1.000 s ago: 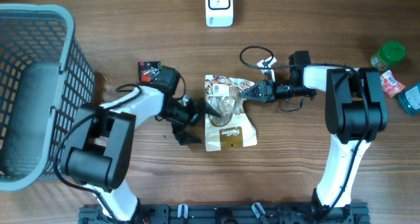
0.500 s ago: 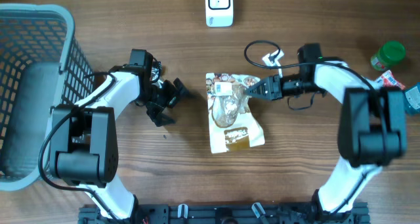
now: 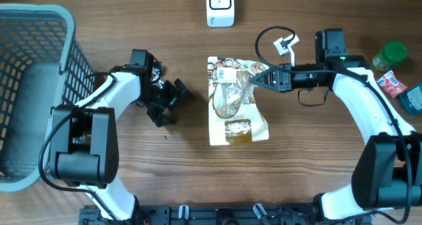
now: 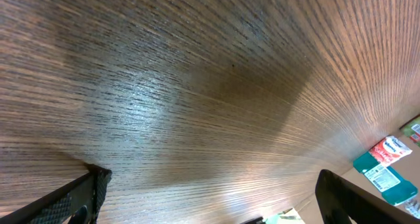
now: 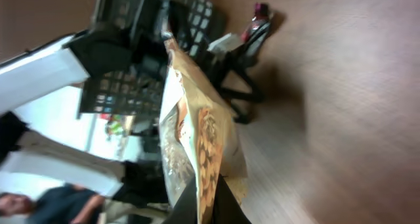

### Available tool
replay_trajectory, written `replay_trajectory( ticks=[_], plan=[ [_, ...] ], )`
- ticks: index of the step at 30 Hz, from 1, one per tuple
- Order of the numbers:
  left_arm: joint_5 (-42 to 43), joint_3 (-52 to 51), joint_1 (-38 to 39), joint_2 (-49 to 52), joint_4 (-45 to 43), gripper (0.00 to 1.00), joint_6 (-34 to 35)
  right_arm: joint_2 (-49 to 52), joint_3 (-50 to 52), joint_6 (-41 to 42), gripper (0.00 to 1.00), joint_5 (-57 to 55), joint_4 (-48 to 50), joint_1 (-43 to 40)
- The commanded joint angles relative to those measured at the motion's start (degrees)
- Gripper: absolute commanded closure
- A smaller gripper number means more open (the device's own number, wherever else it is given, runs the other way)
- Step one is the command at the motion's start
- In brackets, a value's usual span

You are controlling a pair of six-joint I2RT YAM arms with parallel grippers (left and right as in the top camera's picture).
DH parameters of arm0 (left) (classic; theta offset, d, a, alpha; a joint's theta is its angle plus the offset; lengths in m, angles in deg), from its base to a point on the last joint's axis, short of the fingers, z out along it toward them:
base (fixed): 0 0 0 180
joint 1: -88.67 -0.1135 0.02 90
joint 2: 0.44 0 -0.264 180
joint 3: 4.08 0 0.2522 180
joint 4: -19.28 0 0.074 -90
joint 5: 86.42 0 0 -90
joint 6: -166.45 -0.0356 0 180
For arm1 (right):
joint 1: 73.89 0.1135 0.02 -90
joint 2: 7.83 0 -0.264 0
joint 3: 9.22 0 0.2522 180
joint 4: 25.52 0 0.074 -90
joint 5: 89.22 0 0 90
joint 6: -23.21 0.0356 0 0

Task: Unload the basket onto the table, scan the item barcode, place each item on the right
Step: 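Grasp the clear snack bag with the right gripper and lift it, then hold the snack bag's label over the white scanner with right gripper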

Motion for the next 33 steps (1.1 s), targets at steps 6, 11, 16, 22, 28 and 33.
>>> replay_trajectory(
  ticks=[6, 11, 16, 22, 28, 33],
  plan=[
    [-8.8, 0.9, -0.3, 0.0, -0.3, 0.00, -1.3, -1.2, -2.0, 6.6, 0.96, -25.0, 30.3, 0.7],
    [-8.8, 0.8, -0.3, 0.0, -0.3, 0.00, -1.3, -1.1, -3.8, 2.3, 0.96, -40.8, 42.6, 6.8],
    [-8.8, 0.8, -0.3, 0.0, -0.3, 0.00, -1.3, 0.4, -6.6, -13.9, 0.95, -54.9, 48.6, 11.9],
    [-8.8, 0.8, -0.3, 0.0, -0.3, 0.00, -1.3, 7.2, -9.8, -34.6, 0.95, -68.3, 57.5, 12.5],
    [-8.8, 0.8, -0.3, 0.0, -0.3, 0.00, -1.3, 14.6, -9.8, -53.0, 0.96, -68.5, 70.9, 14.3],
    [-8.8, 0.8, -0.3, 0.0, -0.3, 0.00, -1.3, 21.2, -10.6, -62.2, 0.95, -68.9, 78.2, 15.7]
  ],
)
